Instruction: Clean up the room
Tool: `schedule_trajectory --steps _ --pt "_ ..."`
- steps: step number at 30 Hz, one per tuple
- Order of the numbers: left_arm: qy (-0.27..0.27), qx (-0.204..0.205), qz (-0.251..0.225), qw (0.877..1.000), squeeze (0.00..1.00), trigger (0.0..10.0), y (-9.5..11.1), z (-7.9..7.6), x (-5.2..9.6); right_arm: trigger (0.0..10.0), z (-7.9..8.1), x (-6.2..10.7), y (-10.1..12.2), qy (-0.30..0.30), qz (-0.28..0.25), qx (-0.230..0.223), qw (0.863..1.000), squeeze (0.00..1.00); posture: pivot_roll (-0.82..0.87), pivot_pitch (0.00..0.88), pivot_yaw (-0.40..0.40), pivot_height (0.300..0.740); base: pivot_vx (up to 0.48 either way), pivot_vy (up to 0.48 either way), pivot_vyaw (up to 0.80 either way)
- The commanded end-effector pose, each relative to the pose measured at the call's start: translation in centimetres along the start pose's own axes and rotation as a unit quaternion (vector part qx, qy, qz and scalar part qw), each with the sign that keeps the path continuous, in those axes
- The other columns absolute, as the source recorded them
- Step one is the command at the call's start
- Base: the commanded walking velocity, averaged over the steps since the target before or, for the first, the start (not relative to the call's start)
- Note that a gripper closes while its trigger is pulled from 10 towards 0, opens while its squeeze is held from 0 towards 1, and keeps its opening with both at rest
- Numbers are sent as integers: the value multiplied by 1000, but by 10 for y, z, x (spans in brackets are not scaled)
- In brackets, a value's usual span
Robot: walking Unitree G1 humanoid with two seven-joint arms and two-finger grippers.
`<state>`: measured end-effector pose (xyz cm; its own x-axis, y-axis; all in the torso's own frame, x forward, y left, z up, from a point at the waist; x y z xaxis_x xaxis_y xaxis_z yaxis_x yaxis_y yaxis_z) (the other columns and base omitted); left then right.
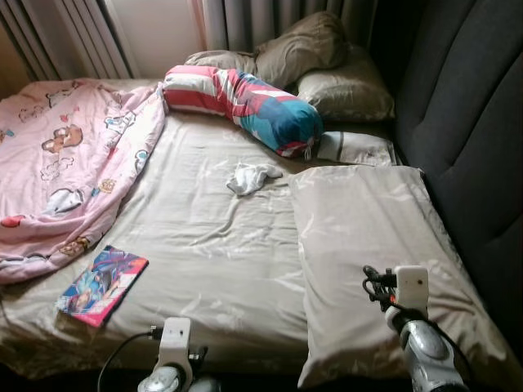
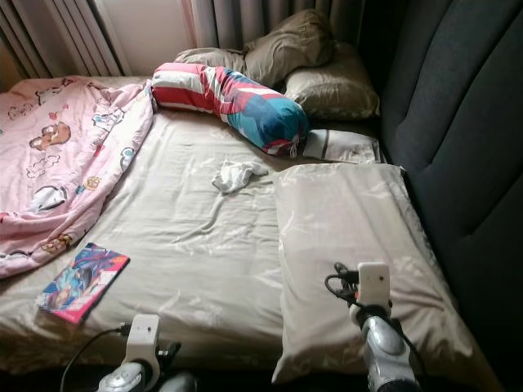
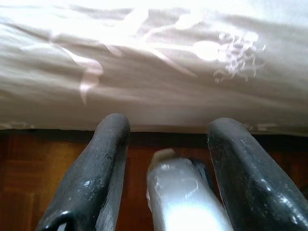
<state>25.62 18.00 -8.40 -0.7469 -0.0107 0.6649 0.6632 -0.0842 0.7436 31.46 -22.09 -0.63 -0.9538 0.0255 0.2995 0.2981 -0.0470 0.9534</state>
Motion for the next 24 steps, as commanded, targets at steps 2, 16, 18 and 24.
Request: schedule_trajectory --steps 2,16,18,24 --pt "8 10 13 1000 0 10000 -6 2 1 10000 -6 2 -3 -11 6 -10 1000 0 -140 24 19 740 0 0 0" --pt "5 12 26 1000 0 10000 -9 -1 1 10000 -17 38 -81 -58 166 -49 983 0 -128 10 10 740 0 0 0" --pt "5 12 28 1000 0 10000 -9 -2 1 10000 -15 45 -91 -59 187 -42 980 0 -128 10 12 740 0 0 0" --pt "6 17 33 999 0 10000 -11 -3 1 10000 -2 65 -120 -57 235 -25 970 0 -117 1 7 740 0 0 0"
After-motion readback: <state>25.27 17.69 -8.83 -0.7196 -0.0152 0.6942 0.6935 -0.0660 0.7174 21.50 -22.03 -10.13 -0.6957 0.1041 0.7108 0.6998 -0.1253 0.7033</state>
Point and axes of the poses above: a point about 5 cm out from each wrist's last joint towards the gripper, its own x axis pointing back from the gripper into the wrist, its own y axis along the axis of the wrist's last joint, z = x × y, the point moved 4 cm from there along -x, pointing out of the wrist towards the gripper, and after that the axes turned 4 degrees about -x, right-handed, at the moved point
